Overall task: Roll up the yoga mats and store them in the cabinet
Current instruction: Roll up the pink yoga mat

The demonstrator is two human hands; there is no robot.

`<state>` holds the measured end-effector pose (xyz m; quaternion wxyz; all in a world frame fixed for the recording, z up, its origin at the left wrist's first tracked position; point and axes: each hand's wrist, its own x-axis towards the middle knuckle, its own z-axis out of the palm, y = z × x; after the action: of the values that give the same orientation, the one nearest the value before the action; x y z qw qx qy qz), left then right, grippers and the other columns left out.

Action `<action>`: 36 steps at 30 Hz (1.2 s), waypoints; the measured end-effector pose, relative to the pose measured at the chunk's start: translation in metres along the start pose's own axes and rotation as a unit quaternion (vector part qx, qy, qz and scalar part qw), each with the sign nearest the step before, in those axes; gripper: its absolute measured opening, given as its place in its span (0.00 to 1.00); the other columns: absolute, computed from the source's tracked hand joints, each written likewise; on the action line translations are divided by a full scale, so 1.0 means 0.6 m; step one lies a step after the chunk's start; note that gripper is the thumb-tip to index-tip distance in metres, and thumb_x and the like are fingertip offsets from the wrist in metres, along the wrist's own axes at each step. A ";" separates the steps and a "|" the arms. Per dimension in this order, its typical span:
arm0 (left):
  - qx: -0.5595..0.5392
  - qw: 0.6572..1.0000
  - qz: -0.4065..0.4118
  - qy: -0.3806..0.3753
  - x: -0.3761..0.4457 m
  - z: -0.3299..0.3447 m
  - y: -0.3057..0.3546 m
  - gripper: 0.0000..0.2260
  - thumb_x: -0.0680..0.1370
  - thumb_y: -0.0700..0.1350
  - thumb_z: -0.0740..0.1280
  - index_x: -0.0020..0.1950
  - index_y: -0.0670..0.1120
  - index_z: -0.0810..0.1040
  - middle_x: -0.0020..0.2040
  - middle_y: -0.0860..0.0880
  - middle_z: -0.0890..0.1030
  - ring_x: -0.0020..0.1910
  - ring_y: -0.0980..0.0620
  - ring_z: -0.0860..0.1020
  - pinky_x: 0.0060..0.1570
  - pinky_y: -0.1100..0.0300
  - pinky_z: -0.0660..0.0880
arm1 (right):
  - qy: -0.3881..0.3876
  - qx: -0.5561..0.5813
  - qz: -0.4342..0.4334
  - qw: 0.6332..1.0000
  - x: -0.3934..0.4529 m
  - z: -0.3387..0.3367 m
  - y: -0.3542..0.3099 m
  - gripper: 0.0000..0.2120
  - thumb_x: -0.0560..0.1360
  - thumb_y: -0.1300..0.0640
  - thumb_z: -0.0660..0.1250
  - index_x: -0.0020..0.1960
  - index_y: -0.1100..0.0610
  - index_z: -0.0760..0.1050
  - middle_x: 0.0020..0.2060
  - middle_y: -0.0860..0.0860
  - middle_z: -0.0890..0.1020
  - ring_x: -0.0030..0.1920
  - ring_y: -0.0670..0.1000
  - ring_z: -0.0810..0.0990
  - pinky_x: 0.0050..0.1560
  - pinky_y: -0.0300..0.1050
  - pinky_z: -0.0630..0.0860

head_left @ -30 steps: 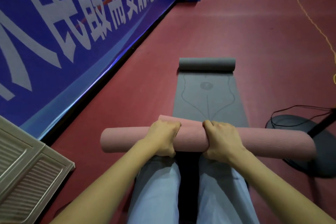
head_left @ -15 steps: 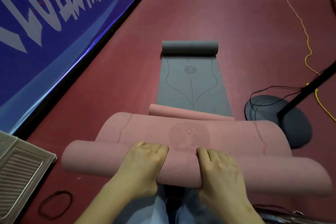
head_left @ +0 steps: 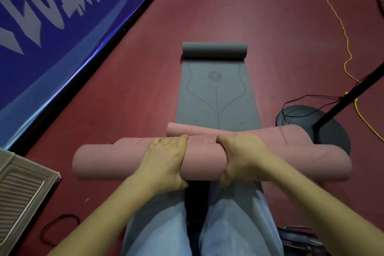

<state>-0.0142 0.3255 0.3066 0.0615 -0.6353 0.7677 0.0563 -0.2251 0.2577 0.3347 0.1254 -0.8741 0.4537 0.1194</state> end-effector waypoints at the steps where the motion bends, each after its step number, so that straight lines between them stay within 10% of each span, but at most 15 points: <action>1: 0.010 1.000 -0.006 0.014 -0.002 0.006 0.004 0.41 0.55 0.66 0.76 0.64 0.50 0.72 0.56 0.53 0.81 0.54 0.46 0.81 0.50 0.52 0.73 | -0.030 0.007 0.002 1.000 0.009 -0.013 0.002 0.40 0.51 0.35 0.79 0.60 0.46 0.74 0.54 0.47 0.83 0.53 0.54 0.82 0.44 0.44 0.72; 9: 0.037 0.993 0.016 -0.114 0.039 -0.056 -0.011 0.32 0.56 0.66 0.77 0.52 0.51 0.75 0.48 0.51 0.83 0.44 0.44 0.81 0.39 0.55 0.72 | 0.140 -0.069 -0.017 0.988 -0.023 0.080 0.000 0.38 0.49 0.41 0.75 0.57 0.51 0.73 0.48 0.49 0.79 0.47 0.57 0.80 0.46 0.50 0.73; 17: 0.038 0.997 0.005 -0.060 0.048 -0.023 -0.001 0.39 0.58 0.66 0.78 0.62 0.50 0.71 0.59 0.50 0.81 0.55 0.45 0.80 0.49 0.53 0.75 | -0.027 -0.012 -0.014 0.999 0.052 -0.027 0.020 0.39 0.50 0.35 0.80 0.57 0.45 0.76 0.49 0.47 0.84 0.50 0.55 0.83 0.42 0.44 0.72; 22: 0.027 0.991 0.013 -0.127 0.089 -0.070 -0.012 0.34 0.56 0.65 0.79 0.57 0.53 0.77 0.53 0.50 0.83 0.48 0.45 0.81 0.46 0.55 0.78 | 0.143 -0.059 -0.053 0.987 0.014 0.041 0.024 0.37 0.56 0.38 0.73 0.62 0.50 0.71 0.51 0.49 0.79 0.50 0.57 0.80 0.46 0.49 0.73; 30: 0.014 0.997 -0.024 -0.072 0.073 -0.032 -0.005 0.46 0.55 0.69 0.79 0.67 0.52 0.70 0.64 0.51 0.79 0.59 0.46 0.79 0.53 0.54 0.75 | 0.046 -0.061 -0.057 0.995 0.058 -0.023 0.033 0.36 0.54 0.37 0.78 0.58 0.47 0.74 0.48 0.50 0.84 0.49 0.57 0.83 0.40 0.46 0.70; 36: 0.060 0.993 0.006 -0.097 0.106 -0.063 -0.020 0.37 0.54 0.69 0.77 0.59 0.54 0.77 0.52 0.50 0.84 0.48 0.45 0.82 0.45 0.54 0.78 | 0.102 -0.056 -0.042 0.992 0.051 0.026 0.030 0.38 0.56 0.38 0.75 0.62 0.49 0.68 0.52 0.50 0.79 0.51 0.58 0.80 0.48 0.50 0.74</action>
<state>-0.0149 0.2553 0.3332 0.1735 -0.6175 0.7638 0.0724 -0.2244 0.2292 0.3079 0.0340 -0.9059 0.4192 0.0497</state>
